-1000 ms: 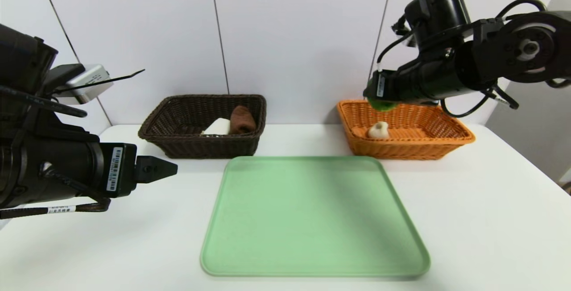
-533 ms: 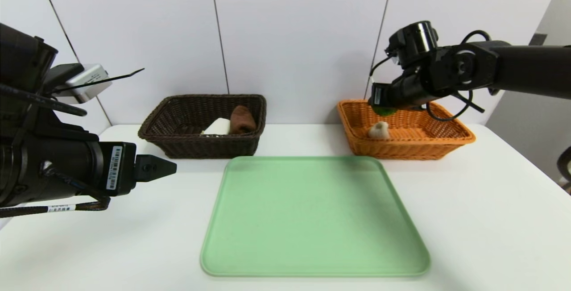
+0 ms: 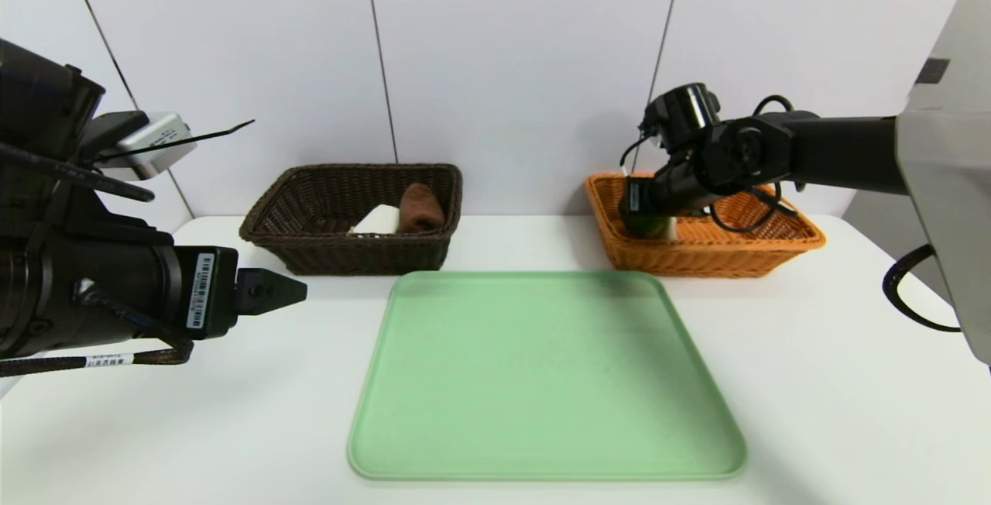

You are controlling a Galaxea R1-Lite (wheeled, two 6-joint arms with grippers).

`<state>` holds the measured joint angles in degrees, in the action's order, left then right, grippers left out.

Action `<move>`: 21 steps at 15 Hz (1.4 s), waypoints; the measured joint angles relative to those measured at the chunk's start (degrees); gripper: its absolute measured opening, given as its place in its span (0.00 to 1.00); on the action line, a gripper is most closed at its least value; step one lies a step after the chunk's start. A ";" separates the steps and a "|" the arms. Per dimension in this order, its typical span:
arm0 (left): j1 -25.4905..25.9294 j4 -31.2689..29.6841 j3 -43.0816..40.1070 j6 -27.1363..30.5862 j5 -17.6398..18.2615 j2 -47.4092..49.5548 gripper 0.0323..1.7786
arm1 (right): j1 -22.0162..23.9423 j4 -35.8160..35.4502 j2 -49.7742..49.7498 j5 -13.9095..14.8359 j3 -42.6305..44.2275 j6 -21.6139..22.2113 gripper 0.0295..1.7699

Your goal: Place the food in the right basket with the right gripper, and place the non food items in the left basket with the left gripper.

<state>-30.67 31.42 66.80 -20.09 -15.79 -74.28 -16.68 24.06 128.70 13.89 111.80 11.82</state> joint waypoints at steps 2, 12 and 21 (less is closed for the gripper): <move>0.00 -0.22 0.06 0.04 0.00 -0.17 0.95 | 0.00 0.02 -0.20 0.02 0.00 0.02 0.76; 0.00 -0.71 0.85 0.02 -2.10 1.45 0.95 | 0.06 3.02 -12.06 0.00 -2.93 0.46 0.91; 2.58 -0.44 -1.34 4.08 -9.26 11.41 0.95 | -4.88 6.23 -42.07 0.69 -25.59 -2.95 0.95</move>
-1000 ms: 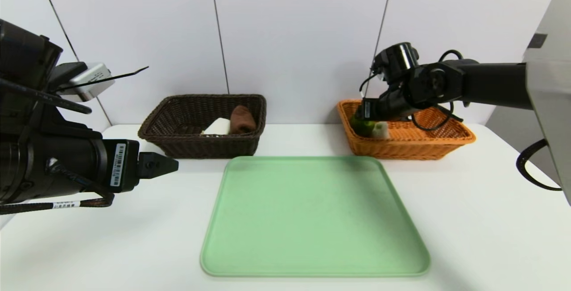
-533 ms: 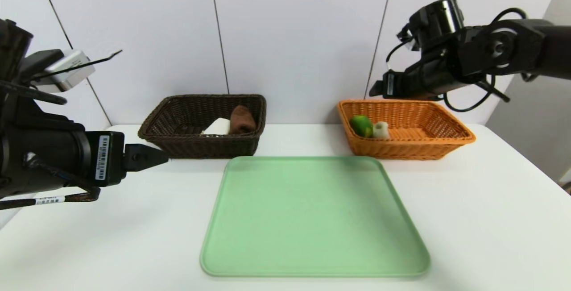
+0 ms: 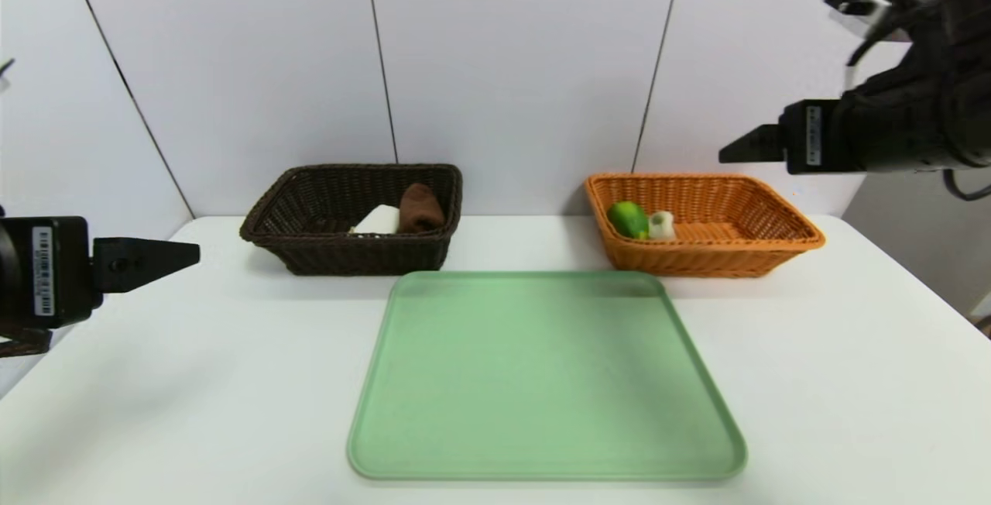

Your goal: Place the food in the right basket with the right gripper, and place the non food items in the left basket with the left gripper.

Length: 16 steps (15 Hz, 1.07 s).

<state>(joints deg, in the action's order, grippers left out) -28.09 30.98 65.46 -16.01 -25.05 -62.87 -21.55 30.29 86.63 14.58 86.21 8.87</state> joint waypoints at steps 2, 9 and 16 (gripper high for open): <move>2.12 -0.24 -3.69 1.05 -0.11 3.77 0.95 | -2.06 0.07 -8.33 0.02 -6.97 -1.50 0.95; 14.03 -4.38 -19.05 9.31 -0.02 20.89 0.95 | 2.24 0.44 -35.04 -0.15 -29.54 -3.34 0.96; 22.33 0.79 -24.48 14.06 2.23 38.21 0.95 | 9.73 9.80 -51.02 -0.17 -35.02 -6.03 0.96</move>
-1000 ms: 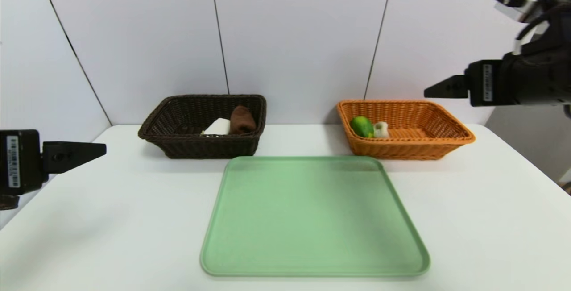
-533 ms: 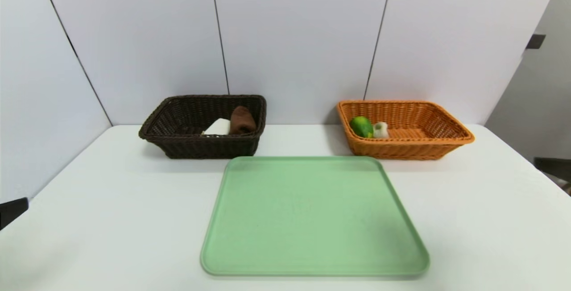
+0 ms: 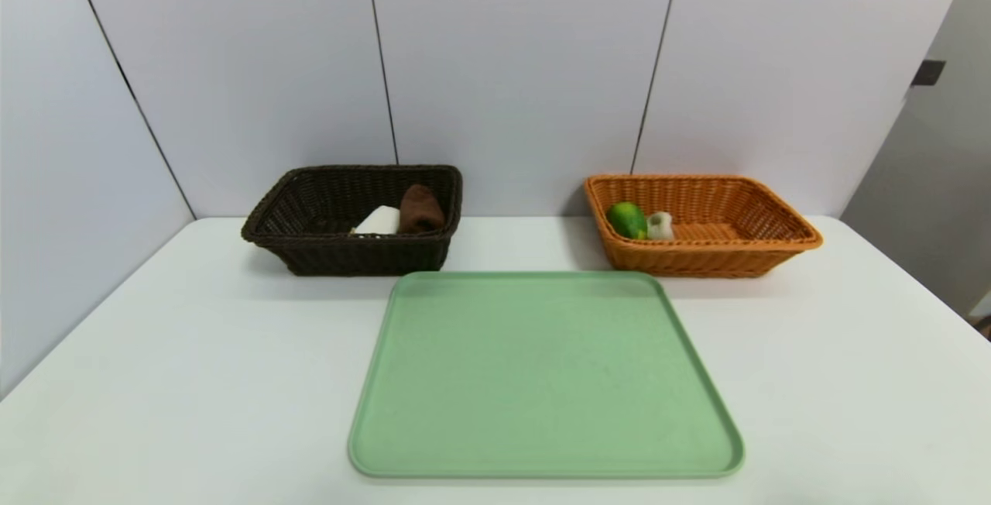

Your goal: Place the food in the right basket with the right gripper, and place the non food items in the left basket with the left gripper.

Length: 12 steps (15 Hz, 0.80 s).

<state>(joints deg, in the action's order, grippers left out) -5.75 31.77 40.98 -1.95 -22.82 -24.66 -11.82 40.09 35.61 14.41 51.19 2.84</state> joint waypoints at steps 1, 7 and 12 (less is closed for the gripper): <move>0.63 2.24 -0.04 0.22 0.87 2.18 0.95 | 0.98 0.43 -1.85 -0.06 -0.80 -0.87 0.96; 3.17 9.39 1.71 1.35 3.40 8.96 0.95 | 6.01 3.93 -12.81 -0.39 -5.90 -4.77 0.96; 7.98 12.78 6.17 2.46 9.46 9.62 0.95 | 8.50 5.79 -18.99 -0.74 -8.72 -7.47 0.96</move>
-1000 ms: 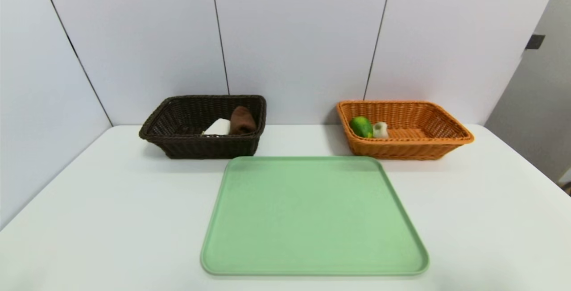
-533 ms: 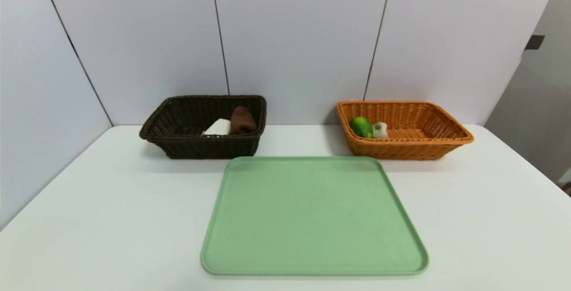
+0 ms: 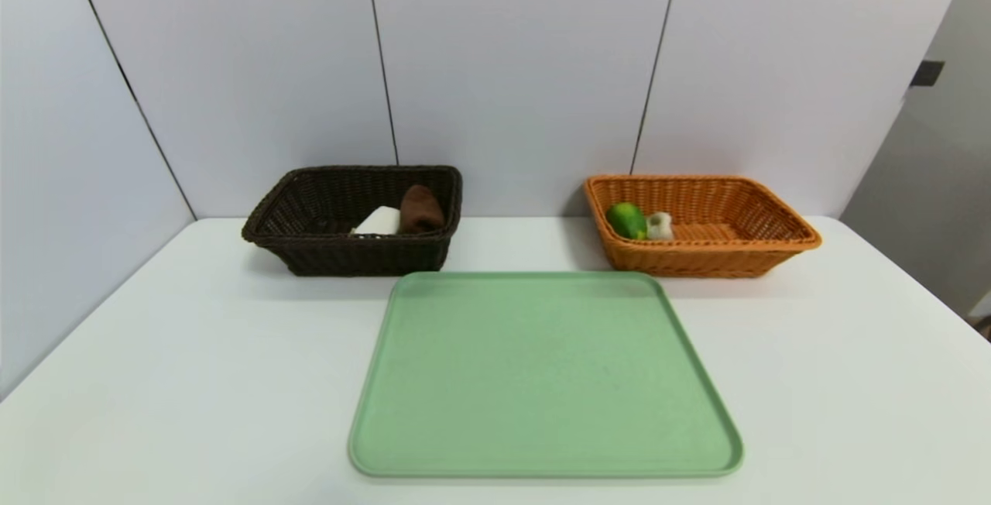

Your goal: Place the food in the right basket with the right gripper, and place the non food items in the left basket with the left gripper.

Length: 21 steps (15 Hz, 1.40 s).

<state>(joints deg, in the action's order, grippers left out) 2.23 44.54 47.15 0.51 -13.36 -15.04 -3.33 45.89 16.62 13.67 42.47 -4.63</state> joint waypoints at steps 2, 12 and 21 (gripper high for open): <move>1.46 1.37 0.44 0.20 1.90 0.13 0.95 | 0.20 0.13 -1.27 -0.02 -0.80 0.06 0.96; -0.26 -11.93 -17.31 5.00 3.58 5.55 0.95 | 2.56 -5.90 -11.67 -2.43 -13.68 -3.72 0.96; -1.39 -45.91 -45.03 0.87 10.42 14.74 0.95 | 2.91 -45.40 -16.69 -13.25 -40.00 -5.89 0.96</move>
<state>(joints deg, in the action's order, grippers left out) 0.84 -1.37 2.12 1.38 -2.94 -0.30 -0.41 0.49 -0.07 0.41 2.47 -10.52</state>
